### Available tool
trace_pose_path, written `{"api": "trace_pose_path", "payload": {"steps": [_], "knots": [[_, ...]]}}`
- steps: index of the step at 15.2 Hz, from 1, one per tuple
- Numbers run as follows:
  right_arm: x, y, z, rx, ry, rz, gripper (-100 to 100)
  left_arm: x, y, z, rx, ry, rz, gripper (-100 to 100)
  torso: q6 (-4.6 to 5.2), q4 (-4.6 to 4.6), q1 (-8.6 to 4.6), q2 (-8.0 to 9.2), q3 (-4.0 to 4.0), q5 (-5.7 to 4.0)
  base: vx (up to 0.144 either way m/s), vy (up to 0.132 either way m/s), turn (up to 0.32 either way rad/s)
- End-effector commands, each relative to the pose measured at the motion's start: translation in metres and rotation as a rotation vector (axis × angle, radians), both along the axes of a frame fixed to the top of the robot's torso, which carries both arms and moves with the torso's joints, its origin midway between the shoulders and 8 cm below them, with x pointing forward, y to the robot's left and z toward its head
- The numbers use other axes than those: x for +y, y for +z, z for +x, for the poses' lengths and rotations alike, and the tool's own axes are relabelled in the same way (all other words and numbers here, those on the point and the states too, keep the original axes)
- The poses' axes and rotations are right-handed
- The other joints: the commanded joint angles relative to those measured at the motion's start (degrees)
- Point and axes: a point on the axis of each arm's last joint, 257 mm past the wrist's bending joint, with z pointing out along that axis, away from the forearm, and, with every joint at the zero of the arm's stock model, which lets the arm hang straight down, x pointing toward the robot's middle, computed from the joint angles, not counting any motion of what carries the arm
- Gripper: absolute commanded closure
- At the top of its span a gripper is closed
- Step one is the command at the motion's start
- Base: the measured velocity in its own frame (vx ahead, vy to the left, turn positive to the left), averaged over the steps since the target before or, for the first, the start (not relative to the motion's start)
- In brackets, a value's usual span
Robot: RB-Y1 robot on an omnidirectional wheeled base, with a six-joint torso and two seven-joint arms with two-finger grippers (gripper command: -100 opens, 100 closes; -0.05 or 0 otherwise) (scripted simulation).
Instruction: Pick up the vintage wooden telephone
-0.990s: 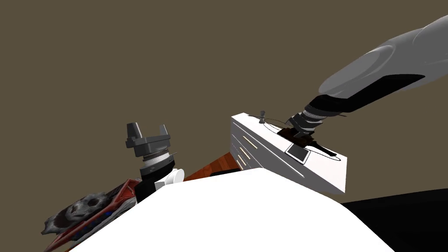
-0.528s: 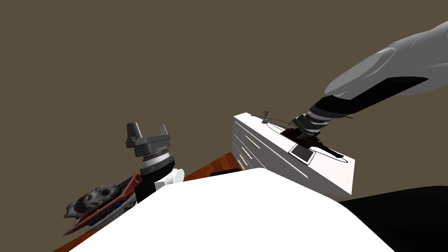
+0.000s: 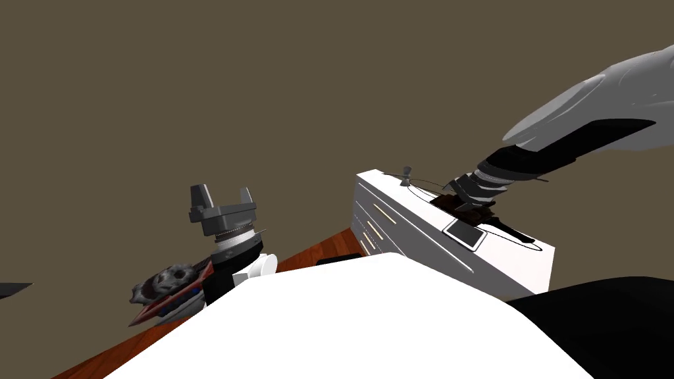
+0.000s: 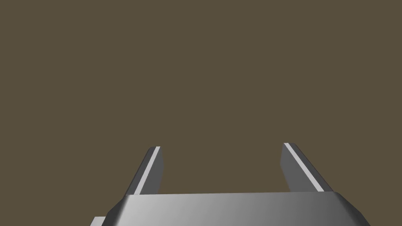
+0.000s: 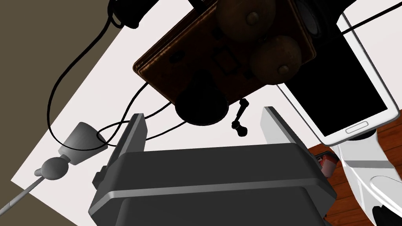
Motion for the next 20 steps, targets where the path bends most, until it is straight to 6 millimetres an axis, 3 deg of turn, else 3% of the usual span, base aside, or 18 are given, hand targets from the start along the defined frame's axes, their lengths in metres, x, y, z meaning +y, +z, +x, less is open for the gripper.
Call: {"api": "trace_pose_path", "payload": {"steps": [1,2,4,5,7,8,11,12,16,19,20], "knots": [[-0.003,-0.001,-0.001,-0.002,0.009,-0.002,-100,0.000,0.000,0.000,0.000,0.000,0.000,0,0.00,0.00,0.00,0.00,0.00,0.00,-0.016,0.021,0.038],[-0.015,-0.002,-0.009,0.002,-0.022,-0.011,-100,0.000,0.000,0.000,0.000,0.000,0.000,0,0.02,0.01,-0.02,0.00,0.00,0.00,-0.015,0.027,0.084],[-0.014,-0.002,-0.007,-0.005,-0.006,-0.009,-100,0.000,0.000,0.000,0.000,0.000,0.000,0,0.00,0.00,-0.02,0.00,0.00,-0.01,-0.014,0.024,0.073],[-0.027,-0.002,-0.015,-0.001,-0.035,-0.021,-100,0.000,0.000,0.000,0.000,0.000,0.000,0,0.01,0.01,-0.03,0.00,0.00,0.00,-0.018,0.026,0.087],[-0.026,-0.002,-0.012,-0.008,-0.020,-0.019,-100,0.000,0.000,0.000,0.000,0.000,0.000,0,0.00,0.01,-0.01,0.02,0.01,0.00,-0.017,0.028,0.076],[-0.038,-0.002,-0.021,-0.004,-0.046,-0.033,-100,0.000,0.000,0.000,0.000,0.000,0.000,0,0.01,0.01,-0.01,0.01,0.01,0.00,-0.011,0.033,0.115],[-0.036,-0.002,-0.017,-0.011,-0.039,-0.030,-100,0.000,0.000,0.000,0.000,0.000,0.000,0,0.02,0.01,0.00,0.00,0.00,0.00,-0.011,0.026,0.047],[-0.036,-0.002,-0.017,-0.010,-0.036,-0.030,100,0.000,0.000,0.000,0.000,0.000,0.000,0,0.02,0.01,-0.04,-0.01,0.00,0.00,-0.002,0.006,-0.001],[-0.036,-0.003,-0.018,-0.009,-0.035,-0.028,100,0.000,0.000,0.000,0.000,0.000,0.000,0,0.03,0.01,-0.15,-0.05,-0.02,-0.01,0.000,0.000,0.000],[-0.013,-0.002,-0.004,-0.014,0.004,-0.005,100,0.000,0.000,0.000,0.000,0.000,0.000,0,0.07,0.02,-0.25,-0.06,-0.02,0.00,0.016,-0.035,-0.133],[-0.014,-0.002,-0.006,-0.005,-0.001,-0.010,100,0.000,0.000,0.000,0.000,0.000,0.000,0,0.07,0.02,-0.29,-0.09,-0.03,-0.01,0.025,-0.047,-0.127]]}}
